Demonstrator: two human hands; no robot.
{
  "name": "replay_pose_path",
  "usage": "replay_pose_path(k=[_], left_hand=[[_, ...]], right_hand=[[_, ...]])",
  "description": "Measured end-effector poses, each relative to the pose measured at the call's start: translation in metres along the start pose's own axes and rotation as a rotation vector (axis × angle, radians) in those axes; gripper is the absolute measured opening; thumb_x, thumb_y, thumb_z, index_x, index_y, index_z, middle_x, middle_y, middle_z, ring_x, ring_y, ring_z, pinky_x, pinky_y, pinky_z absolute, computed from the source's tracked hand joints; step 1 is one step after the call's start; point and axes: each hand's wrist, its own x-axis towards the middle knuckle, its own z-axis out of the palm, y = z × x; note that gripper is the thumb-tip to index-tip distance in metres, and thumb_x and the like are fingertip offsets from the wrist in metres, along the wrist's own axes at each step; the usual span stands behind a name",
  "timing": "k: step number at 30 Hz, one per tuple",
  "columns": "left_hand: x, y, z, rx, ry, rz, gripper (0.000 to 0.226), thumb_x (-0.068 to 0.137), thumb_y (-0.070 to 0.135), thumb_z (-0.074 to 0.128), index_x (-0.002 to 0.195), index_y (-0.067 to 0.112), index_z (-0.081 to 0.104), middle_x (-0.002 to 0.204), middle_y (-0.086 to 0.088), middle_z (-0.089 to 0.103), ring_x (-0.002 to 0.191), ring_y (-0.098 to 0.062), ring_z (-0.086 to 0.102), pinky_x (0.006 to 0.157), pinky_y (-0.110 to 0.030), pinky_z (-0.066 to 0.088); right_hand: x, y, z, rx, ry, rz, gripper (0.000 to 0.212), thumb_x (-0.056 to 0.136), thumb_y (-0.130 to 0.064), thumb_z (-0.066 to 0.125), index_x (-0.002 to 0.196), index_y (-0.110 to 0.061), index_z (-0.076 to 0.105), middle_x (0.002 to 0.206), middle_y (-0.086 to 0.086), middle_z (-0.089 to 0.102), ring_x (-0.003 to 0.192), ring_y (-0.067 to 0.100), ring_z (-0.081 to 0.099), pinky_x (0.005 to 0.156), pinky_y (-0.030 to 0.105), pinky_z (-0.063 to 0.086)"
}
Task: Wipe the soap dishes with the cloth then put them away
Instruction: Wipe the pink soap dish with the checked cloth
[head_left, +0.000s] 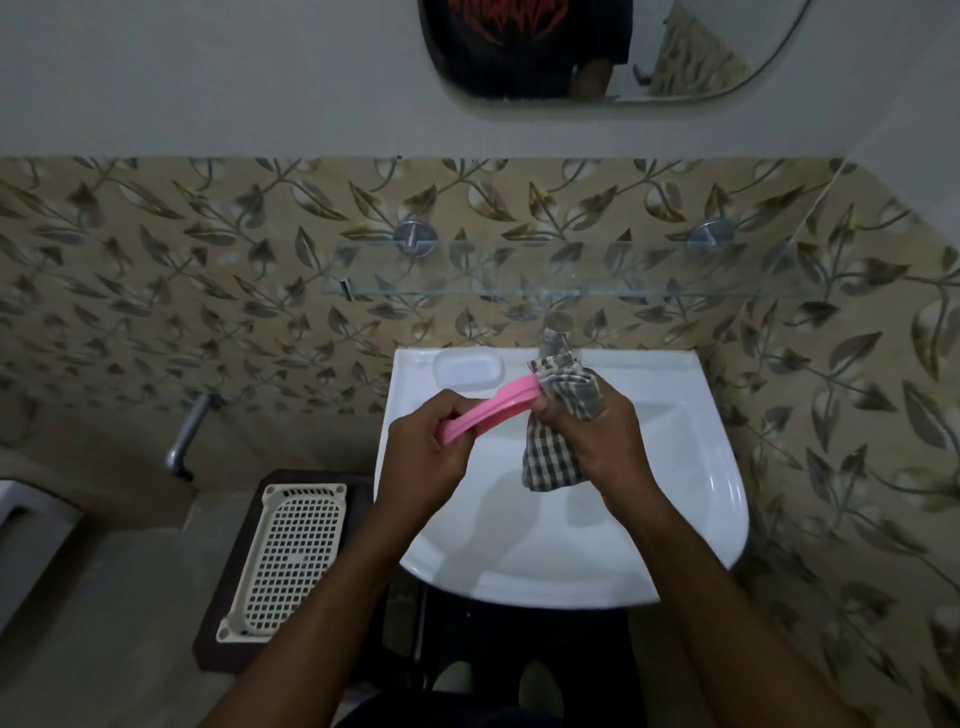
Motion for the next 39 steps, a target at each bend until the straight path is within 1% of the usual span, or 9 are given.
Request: replay_pose_path(k=[5, 9, 15, 21, 24, 26, 29, 34, 39], left_hand=[[0.004, 0.000, 0.005, 0.416, -0.043, 0.065, 0.031, 0.079, 0.004, 0.060, 0.104, 0.021, 0.066, 0.074, -0.004, 0.070, 0.066, -0.026, 0.063, 0.057, -0.035, 0.047], [0.007, -0.003, 0.006, 0.539, 0.000, 0.015, 0.017, 0.079, 0.006, 0.059, 0.092, 0.017, 0.061, 0.067, -0.009, 0.066, 0.061, -0.033, 0.060, 0.053, -0.042, 0.048], [0.005, 0.001, 0.012, 0.472, 0.006, 0.008, 0.012, 0.069, 0.012, 0.049, 0.072, 0.012, 0.061, 0.061, -0.006, 0.066, 0.055, -0.030, 0.061, 0.050, -0.043, 0.050], [0.006, 0.011, 0.008, 0.569, 0.070, 0.078, 0.031, 0.069, -0.002, 0.052, 0.092, 0.016, 0.063, 0.055, -0.008, 0.057, 0.048, -0.031, 0.051, 0.044, -0.041, 0.044], [0.008, 0.007, 0.008, 0.559, 0.051, 0.062, 0.018, 0.071, 0.004, 0.052, 0.083, 0.013, 0.062, 0.056, -0.010, 0.060, 0.050, -0.033, 0.055, 0.045, -0.041, 0.045], [0.007, 0.004, 0.009, 0.487, 0.061, 0.066, 0.017, 0.071, 0.016, 0.046, 0.068, 0.007, 0.061, 0.055, -0.010, 0.062, 0.050, -0.032, 0.057, 0.045, -0.043, 0.046], [0.007, 0.008, 0.009, 0.455, 0.081, 0.104, 0.010, 0.072, 0.010, 0.052, 0.069, 0.007, 0.061, 0.055, -0.010, 0.062, 0.049, -0.031, 0.056, 0.045, -0.040, 0.045], [0.005, 0.010, 0.008, 0.356, 0.140, 0.091, 0.020, 0.077, 0.000, 0.067, 0.088, 0.017, 0.068, 0.060, 0.000, 0.061, 0.053, -0.021, 0.053, 0.050, -0.033, 0.039], [-0.001, 0.007, 0.007, 0.158, 0.177, 0.064, 0.033, 0.074, -0.003, 0.054, 0.094, 0.018, 0.069, 0.067, 0.010, 0.060, 0.064, -0.005, 0.056, 0.056, -0.016, 0.040]], right_hand=[[-0.006, 0.002, 0.009, -0.224, -0.060, -0.288, 0.027, 0.078, -0.028, 0.080, 0.096, -0.034, 0.061, 0.101, -0.006, 0.065, 0.091, 0.006, 0.062, 0.082, 0.014, 0.047], [-0.010, -0.002, 0.011, -0.312, 0.045, -0.336, 0.015, 0.085, -0.027, 0.074, 0.096, -0.023, 0.065, 0.096, -0.007, 0.060, 0.087, 0.008, 0.059, 0.072, -0.001, 0.038], [-0.034, -0.003, 0.032, -0.731, 0.015, -0.772, 0.040, 0.076, -0.017, 0.068, 0.116, -0.023, 0.068, 0.114, -0.005, 0.061, 0.086, 0.009, 0.057, 0.064, 0.014, 0.040], [-0.006, 0.001, 0.018, -0.282, 0.151, -0.176, 0.020, 0.087, -0.036, 0.070, 0.094, -0.017, 0.069, 0.094, 0.000, 0.068, 0.087, 0.018, 0.065, 0.065, 0.011, 0.043], [-0.024, -0.011, 0.030, -0.347, 0.097, -0.396, 0.013, 0.086, -0.023, 0.072, 0.097, -0.017, 0.070, 0.104, -0.007, 0.062, 0.085, 0.010, 0.063, 0.068, 0.006, 0.043], [-0.037, -0.011, 0.040, -0.539, 0.024, -0.620, 0.019, 0.082, -0.020, 0.071, 0.101, -0.021, 0.070, 0.112, -0.012, 0.056, 0.080, 0.008, 0.062, 0.065, 0.016, 0.049], [-0.033, -0.009, 0.041, -0.598, 0.119, -0.634, 0.028, 0.078, -0.021, 0.074, 0.105, -0.024, 0.070, 0.113, -0.014, 0.054, 0.076, 0.011, 0.062, 0.060, 0.025, 0.051], [-0.021, -0.017, 0.032, -0.177, 0.200, -0.219, 0.015, 0.087, -0.044, 0.067, 0.080, -0.033, 0.061, 0.095, -0.007, 0.066, 0.081, 0.008, 0.063, 0.068, 0.020, 0.050], [-0.011, -0.009, 0.028, 0.018, 0.109, 0.135, 0.039, 0.082, -0.058, 0.064, 0.100, -0.024, 0.069, 0.092, -0.003, 0.074, 0.084, 0.016, 0.071, 0.082, 0.044, 0.059]])
